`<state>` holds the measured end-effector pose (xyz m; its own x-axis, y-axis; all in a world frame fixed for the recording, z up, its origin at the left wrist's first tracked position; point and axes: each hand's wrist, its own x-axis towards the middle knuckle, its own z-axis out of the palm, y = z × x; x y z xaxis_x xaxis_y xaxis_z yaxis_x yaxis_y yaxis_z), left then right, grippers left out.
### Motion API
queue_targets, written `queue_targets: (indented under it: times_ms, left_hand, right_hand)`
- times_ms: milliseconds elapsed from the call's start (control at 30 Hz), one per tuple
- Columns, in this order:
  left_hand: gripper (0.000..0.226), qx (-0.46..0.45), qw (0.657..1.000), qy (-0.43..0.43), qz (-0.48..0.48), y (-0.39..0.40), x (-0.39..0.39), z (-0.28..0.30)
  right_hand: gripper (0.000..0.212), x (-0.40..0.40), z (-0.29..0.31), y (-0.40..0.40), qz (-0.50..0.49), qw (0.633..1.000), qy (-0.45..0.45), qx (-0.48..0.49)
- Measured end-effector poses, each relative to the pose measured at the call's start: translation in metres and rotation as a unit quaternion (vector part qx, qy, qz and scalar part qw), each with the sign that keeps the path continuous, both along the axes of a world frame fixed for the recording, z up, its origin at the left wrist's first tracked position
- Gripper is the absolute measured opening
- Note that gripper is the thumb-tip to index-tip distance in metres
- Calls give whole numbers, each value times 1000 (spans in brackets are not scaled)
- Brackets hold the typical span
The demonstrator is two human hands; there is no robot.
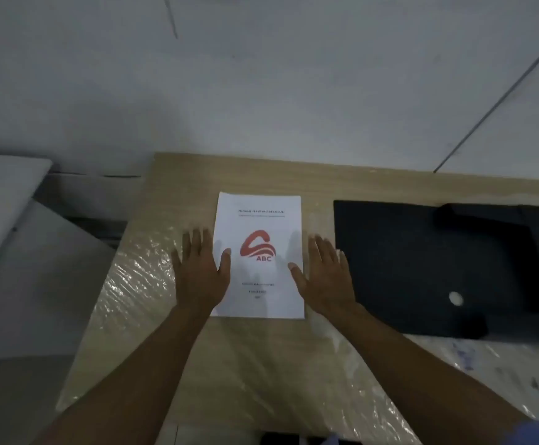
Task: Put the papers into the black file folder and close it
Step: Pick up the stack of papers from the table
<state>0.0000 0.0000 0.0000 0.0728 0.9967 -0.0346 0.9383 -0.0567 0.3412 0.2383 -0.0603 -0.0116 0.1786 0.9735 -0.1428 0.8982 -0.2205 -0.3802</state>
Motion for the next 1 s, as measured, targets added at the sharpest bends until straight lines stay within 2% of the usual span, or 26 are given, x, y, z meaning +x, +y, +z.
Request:
queue_targets:
  times_ms: [100,233,367,500,567,633,700,767,867,1000]
  left_hand:
    - [75,-34,999,18,20,-10,-7,-19]
    - [74,-66,997,19,25,-23,-11,-43]
    - [84,-100,994,3,39,-31,-5,-53]
    - [88,-89,994,-20,67,-31,0,-55]
    - [86,-75,994,-33,79,-32,1,-52]
    - [79,-56,993,-50,94,-35,4,-47]
    - [72,-42,989,-81,115,-38,8,-42]
    - [66,-37,982,-126,137,-40,12,-40]
    - [59,-29,966,-181,181,-39,13,-39]
    - [52,-11,963,-199,180,-38,12,-33]
  right_hand:
    - [85,-11,-21,-11,-21,998,8,-58]
    - [92,-21,-38,-24,-35,996,21,-84]
    - [95,-27,-42,-27,-39,997,15,-71]
    - [92,-35,-44,-24,-78,993,77,-37]
    - [90,-40,-44,-22,-112,987,109,-25]
    - [80,-45,-41,-22,-147,982,116,-2]
    - [64,-51,-34,-21,-183,972,147,16]
    - [53,-56,-27,-19,-219,948,230,10]
    - [53,-60,-20,-14,-272,908,318,-1]
    - [48,-61,-23,-12,-310,883,352,-8]
